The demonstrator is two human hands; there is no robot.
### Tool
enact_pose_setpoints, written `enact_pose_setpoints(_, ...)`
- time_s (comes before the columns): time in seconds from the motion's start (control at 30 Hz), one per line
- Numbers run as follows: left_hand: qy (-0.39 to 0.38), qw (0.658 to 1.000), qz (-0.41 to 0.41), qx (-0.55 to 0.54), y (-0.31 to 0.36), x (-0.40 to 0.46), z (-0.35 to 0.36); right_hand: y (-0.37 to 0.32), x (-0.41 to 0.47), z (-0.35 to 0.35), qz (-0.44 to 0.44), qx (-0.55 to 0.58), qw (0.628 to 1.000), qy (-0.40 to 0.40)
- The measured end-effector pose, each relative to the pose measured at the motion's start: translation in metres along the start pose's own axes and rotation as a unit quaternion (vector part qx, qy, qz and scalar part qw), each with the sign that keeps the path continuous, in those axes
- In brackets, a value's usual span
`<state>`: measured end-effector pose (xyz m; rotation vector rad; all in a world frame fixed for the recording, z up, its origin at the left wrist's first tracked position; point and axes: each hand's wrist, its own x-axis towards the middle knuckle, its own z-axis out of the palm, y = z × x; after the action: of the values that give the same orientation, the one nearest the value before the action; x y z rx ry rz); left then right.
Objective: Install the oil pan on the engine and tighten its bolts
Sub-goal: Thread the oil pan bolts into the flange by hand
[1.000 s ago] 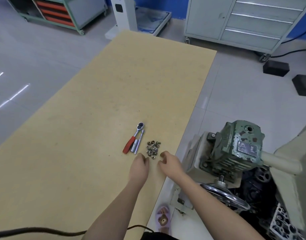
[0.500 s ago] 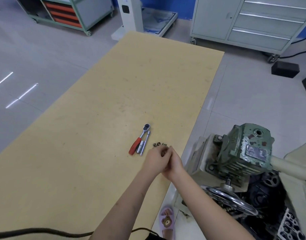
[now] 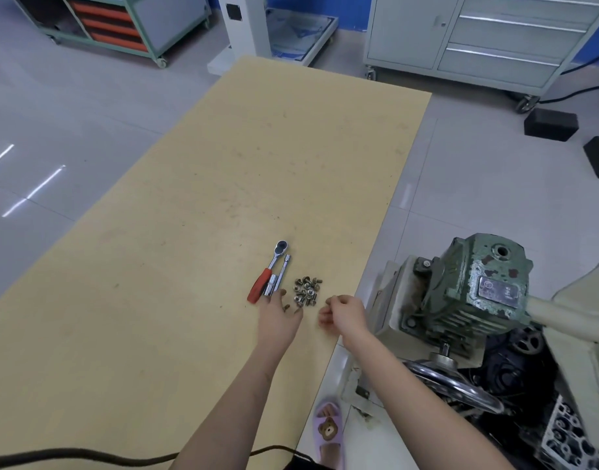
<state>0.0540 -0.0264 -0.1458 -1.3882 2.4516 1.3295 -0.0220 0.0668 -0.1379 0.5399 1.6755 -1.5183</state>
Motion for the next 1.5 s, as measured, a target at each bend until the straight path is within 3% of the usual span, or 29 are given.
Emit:
enact_pose_setpoints(0.27,-0.001,0.998,0.012,0.054,0.001,0.005,0.006,-0.001,0.001,0.018,-0.008,0.003,1.000,-0.007)
enact_pose_setpoints(0.6,-0.031,0.998,0.036,-0.039,0.007,0.010,0.011,0.000,0.012,0.025,-0.053,-0.121,0.991,-0.007)
enact_pose_setpoints(0.9,-0.064,0.984,-0.039,-0.162,0.011,0.010,0.010,-0.002,0.009,0.026,-0.074,-0.190,0.979,0.005)
enact_pose_setpoints(1.2,-0.010,0.976,-0.028,-0.215,0.003,0.004,0.012,0.005,0.002,0.034,-0.037,-0.089,0.993,-0.062)
enact_pose_setpoints(1.37,0.001,0.956,-0.075,-0.283,0.002,0.000,0.010,0.007,0.000,0.035,0.000,0.019,0.996,-0.088)
enact_pose_setpoints(1.5,0.016,0.961,-0.064,-0.269,0.001,-0.001,0.009,0.007,0.001,0.036,-0.007,0.014,0.995,-0.096)
